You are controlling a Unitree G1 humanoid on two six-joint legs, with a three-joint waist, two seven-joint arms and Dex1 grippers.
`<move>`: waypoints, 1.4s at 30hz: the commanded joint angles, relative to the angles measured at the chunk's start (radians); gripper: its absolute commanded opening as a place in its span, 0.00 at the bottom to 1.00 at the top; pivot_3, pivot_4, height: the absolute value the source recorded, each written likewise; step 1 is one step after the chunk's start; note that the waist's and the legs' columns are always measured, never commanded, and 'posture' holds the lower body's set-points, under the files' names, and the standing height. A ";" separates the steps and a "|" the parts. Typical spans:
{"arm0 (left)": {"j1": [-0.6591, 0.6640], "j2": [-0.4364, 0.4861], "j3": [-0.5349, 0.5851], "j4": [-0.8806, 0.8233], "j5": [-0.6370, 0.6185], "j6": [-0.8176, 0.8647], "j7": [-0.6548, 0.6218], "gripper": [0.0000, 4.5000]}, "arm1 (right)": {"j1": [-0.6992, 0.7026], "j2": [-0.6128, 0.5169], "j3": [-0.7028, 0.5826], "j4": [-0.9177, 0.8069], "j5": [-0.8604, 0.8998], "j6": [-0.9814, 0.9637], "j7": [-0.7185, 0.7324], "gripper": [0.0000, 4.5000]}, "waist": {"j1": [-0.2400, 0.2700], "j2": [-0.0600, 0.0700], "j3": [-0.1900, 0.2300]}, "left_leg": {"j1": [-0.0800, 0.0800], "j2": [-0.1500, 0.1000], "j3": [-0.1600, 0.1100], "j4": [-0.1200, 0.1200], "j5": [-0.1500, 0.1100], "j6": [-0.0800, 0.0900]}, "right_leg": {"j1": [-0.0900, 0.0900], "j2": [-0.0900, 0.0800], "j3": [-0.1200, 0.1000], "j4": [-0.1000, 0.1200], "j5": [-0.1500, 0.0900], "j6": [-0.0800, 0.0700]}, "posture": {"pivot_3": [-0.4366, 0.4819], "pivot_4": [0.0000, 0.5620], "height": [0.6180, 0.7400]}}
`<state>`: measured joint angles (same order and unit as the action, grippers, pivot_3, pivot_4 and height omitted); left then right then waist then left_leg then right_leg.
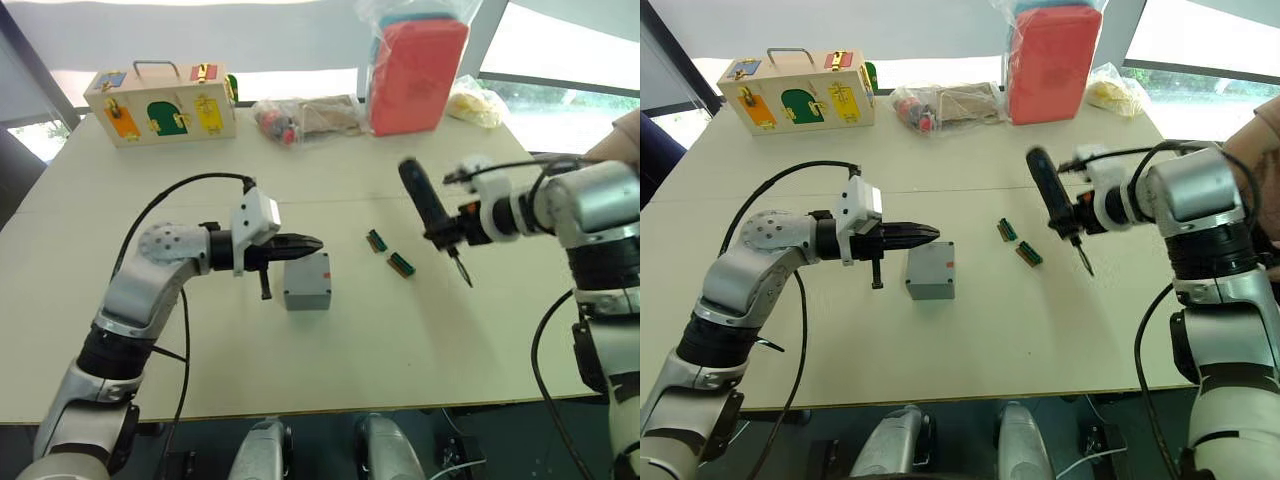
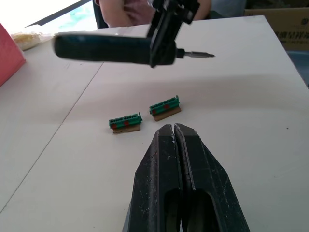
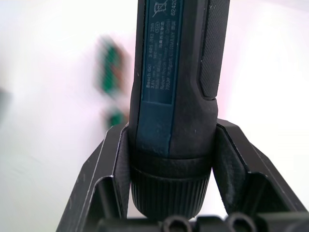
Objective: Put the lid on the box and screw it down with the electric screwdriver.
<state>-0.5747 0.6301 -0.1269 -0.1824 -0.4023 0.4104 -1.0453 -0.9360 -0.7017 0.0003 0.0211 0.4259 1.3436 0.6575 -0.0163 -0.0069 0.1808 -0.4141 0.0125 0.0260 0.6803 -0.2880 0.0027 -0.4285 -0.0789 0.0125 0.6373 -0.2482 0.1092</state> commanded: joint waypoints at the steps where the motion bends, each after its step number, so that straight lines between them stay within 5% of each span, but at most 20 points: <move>1: 0.008 0.037 0.037 0.013 0.002 0.002 -0.016 0.00 | 0.079 0.194 -0.194 -0.298 0.090 -0.328 -0.055 0.41 | -0.005 0.003 0.001 | 0.000 0.000 0.001 0.000 0.000 0.000 | -0.001 0.000 0.001 0.001 0.000 0.000 | 0.48 0.27 0.92; 4: 0.007 0.050 0.037 0.031 -0.001 -0.002 -0.026 0.00 | 0.143 0.338 -0.217 -0.359 0.112 -0.488 -0.094 0.41 | 0.004 0.002 0.002 | 0.000 0.000 0.000 0.000 0.000 0.000 | -0.002 0.000 0.000 0.005 0.000 0.000 | 0.48 0.27 0.92; 10: 0.014 0.048 0.016 0.068 0.011 -0.011 -0.039 0.00 | 0.317 0.564 -0.055 -0.340 -0.001 -0.966 -0.072 0.41 | 0.004 -0.001 0.002 | 0.001 -0.003 0.000 0.003 0.001 -0.002 | 0.001 -0.003 0.000 0.005 0.000 0.000 | 0.48 0.27 0.92; 18: 0.038 0.012 -0.015 0.112 0.048 -0.030 -0.027 0.00 | 0.421 0.673 0.061 -0.163 -0.129 -1.303 -0.083 0.41 | -0.001 -0.001 0.002 | 0.001 -0.002 -0.001 0.003 0.002 -0.003 | -0.001 -0.001 0.000 0.008 -0.001 0.000 | 0.48 0.27 0.92; 42: 0.080 -0.060 -0.058 0.221 0.145 -0.117 -0.021 0.00 | 0.529 0.642 0.096 -0.097 -0.162 -1.406 -0.089 0.41 | 0.001 -0.001 0.002 | 0.004 -0.002 -0.001 0.002 0.002 -0.003 | 0.001 -0.002 0.000 0.009 -0.001 0.000 | 0.48 0.27 0.92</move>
<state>-0.5062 0.5685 -0.1763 0.0262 -0.2734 0.2915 -1.0648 -0.4009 -0.0597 0.0912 -0.0057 0.2496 -0.0370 0.5633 -0.0149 -0.0081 0.1832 -0.4101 0.0108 0.0254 0.6825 -0.2861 -0.0005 -0.4275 -0.0805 0.0130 0.6461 -0.2488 0.1089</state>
